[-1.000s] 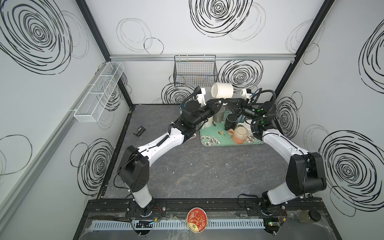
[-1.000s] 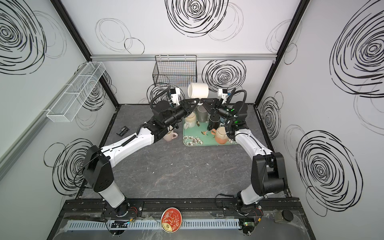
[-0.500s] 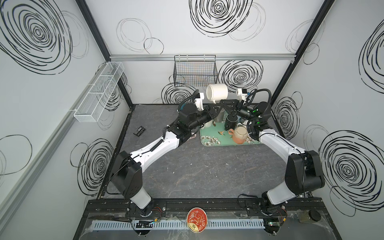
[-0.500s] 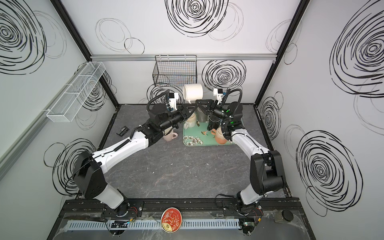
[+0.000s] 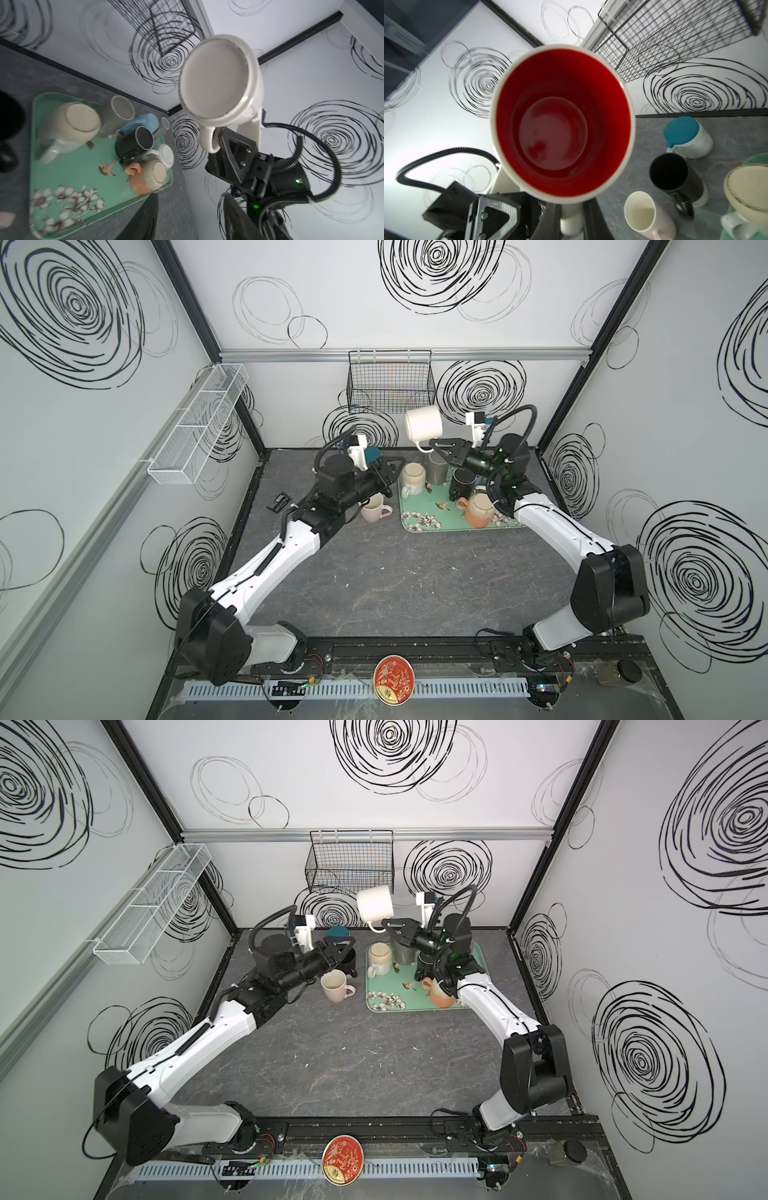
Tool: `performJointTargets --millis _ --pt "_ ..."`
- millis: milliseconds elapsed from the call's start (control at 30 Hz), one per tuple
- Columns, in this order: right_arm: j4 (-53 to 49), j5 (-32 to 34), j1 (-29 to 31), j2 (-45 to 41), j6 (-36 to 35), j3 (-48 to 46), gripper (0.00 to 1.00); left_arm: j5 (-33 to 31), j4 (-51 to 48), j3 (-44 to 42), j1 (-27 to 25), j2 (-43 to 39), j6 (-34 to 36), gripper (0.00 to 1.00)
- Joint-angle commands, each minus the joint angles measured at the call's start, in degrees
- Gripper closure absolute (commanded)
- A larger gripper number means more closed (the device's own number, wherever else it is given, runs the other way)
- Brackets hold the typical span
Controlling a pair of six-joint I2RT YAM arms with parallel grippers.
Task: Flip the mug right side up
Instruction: 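Turn the red-lined white mug opening up with the right gripper while the left withdraws, then set the red-lined white mug on the table beside the pink mug with the right gripper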
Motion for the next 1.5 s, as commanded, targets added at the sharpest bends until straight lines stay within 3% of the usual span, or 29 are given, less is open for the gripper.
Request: performJointTargets --millis 0,200,500,833,1233,1467 --pt "-18.5 5.8 7.3 -3.2 -30.5 6.1 1.00 -1.8 -7.9 -6.6 7.5 -5.7 -0.7 0.48" --pt "-24.2 15.2 18.0 1.8 -48.0 4.5 1.00 2.6 -8.5 -18.1 20.9 -14.8 -3.2 0.49" --pt "-23.6 27.2 26.4 10.5 -65.0 0.5 1.00 7.6 -11.7 -29.2 28.1 -20.4 -0.1 0.49" --pt "-22.3 37.5 26.6 17.1 -70.8 0.3 1.00 8.2 -11.2 -36.2 29.0 -23.3 0.5 0.50" --pt "-15.0 36.6 23.4 18.6 -71.9 -6.4 1.00 7.9 -9.5 -36.8 27.8 -19.9 1.4 0.50" --pt "-14.1 37.0 21.1 17.0 -72.2 -9.3 1.00 5.5 -6.6 -35.3 23.2 -15.2 1.0 0.50"
